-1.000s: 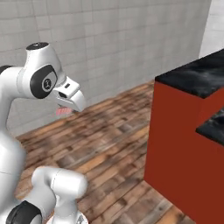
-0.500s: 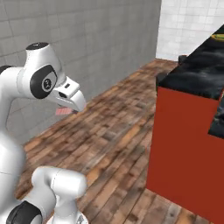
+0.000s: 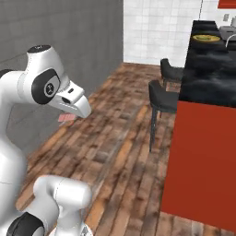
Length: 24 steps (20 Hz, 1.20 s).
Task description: Take the cheese, steak, and cucumber from the fridge and place them on the plate on the dining counter to create an appetizer plate.
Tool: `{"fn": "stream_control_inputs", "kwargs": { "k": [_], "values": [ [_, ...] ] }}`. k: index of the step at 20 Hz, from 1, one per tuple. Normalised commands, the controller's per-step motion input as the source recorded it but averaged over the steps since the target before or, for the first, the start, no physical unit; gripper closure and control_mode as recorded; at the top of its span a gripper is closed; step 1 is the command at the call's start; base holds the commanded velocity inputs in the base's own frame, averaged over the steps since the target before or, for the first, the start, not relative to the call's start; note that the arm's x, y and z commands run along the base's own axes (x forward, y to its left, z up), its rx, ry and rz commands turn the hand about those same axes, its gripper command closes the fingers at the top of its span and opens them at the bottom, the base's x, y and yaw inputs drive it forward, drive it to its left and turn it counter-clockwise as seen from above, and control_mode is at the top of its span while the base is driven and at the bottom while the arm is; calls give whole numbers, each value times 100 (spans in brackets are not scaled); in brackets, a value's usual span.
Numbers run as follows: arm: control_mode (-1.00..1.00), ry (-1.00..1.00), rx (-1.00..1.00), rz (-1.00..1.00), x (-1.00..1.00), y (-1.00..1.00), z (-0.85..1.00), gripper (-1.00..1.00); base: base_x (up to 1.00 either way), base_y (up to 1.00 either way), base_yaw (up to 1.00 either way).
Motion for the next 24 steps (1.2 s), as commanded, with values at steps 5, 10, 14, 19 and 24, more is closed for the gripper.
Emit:
{"fn": "stream_control_inputs", "kwargs": {
  "k": [5,10,14,19,24],
  "values": [
    [100,0,0,0,0,0,0,100,88,100,-46],
    [100,0,0,0,0,0,0,100,85,100,-46],
    [100,0,0,0,0,0,0,100,79,100,-45],
    [100,0,0,0,0,0,0,100,81,100,-46],
    [100,0,0,0,0,0,0,100,79,100,-46]
  ]
}}
